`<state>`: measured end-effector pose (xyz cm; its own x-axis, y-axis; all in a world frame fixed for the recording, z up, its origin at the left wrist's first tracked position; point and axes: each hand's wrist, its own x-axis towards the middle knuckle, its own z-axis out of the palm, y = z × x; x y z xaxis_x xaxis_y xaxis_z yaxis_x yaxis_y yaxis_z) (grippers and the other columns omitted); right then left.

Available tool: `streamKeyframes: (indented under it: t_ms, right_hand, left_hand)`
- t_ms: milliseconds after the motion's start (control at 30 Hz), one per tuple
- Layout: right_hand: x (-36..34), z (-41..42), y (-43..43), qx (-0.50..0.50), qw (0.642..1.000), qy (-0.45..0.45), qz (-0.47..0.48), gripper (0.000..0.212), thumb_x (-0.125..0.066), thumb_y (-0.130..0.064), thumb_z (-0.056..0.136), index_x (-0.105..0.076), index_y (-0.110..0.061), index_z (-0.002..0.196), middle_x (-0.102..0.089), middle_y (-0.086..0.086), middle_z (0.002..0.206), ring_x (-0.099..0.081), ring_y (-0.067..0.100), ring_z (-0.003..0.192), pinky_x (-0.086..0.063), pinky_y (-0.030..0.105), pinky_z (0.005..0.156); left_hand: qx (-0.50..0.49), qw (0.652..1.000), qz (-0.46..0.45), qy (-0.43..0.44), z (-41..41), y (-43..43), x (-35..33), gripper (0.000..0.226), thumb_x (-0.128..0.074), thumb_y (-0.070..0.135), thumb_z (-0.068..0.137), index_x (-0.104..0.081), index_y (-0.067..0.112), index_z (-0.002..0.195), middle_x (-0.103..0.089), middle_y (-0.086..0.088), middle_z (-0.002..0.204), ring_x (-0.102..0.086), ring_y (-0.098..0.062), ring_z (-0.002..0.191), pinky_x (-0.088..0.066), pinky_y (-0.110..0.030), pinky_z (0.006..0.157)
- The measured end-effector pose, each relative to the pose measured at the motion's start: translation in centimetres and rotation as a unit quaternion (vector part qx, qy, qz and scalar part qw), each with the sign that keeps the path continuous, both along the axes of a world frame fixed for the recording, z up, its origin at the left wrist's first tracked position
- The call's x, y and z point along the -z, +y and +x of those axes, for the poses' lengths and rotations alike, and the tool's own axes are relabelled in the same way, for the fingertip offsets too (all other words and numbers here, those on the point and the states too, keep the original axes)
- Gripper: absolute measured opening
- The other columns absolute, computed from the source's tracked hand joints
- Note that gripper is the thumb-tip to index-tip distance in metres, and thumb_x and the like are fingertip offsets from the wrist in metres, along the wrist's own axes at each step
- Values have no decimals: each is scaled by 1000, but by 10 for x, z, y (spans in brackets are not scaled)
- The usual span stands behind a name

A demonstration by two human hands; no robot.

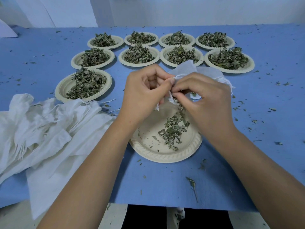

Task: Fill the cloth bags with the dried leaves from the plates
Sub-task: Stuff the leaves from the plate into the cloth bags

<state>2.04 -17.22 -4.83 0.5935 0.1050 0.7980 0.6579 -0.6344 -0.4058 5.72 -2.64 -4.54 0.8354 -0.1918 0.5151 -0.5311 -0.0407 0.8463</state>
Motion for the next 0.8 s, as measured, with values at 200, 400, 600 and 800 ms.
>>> streamKeyframes:
  t_ms: [200,400,600,800]
  right_hand:
    - [-4,1,-5,-5,997,20,-69,20,-53,-12,90,-70,-7,100,-69,0,98,-60,20,99,-42,45,88]
    - [-4,5,-9,-53,990,67,-112,31,-73,-9,81,-62,-3,109,-59,8,108,-55,17,100,-41,19,86]
    - [-3,1,-7,-48,998,-28,12,8,-68,11,81,-67,3,80,-62,15,84,-59,19,76,-48,21,68]
    - [0,3,-3,12,999,-47,-3,3,-69,3,84,-70,2,80,-64,12,80,-59,14,72,-50,23,64]
  left_hand:
    - [-48,998,-33,0,1,2,-2,16,-67,4,88,-64,13,76,-61,3,54,-53,-5,42,-42,-17,44]
    - [-87,994,-58,22,4,3,-3,12,-65,2,89,-65,6,79,-60,-9,57,-53,-7,42,-43,-19,45]
    - [-59,998,-29,10,2,2,0,12,-66,2,89,-64,7,77,-61,0,56,-55,-4,45,-43,-17,45]
    - [16,1000,-23,-8,-3,-1,-1,17,-66,1,89,-65,14,78,-63,6,55,-53,-2,41,-41,-13,42]
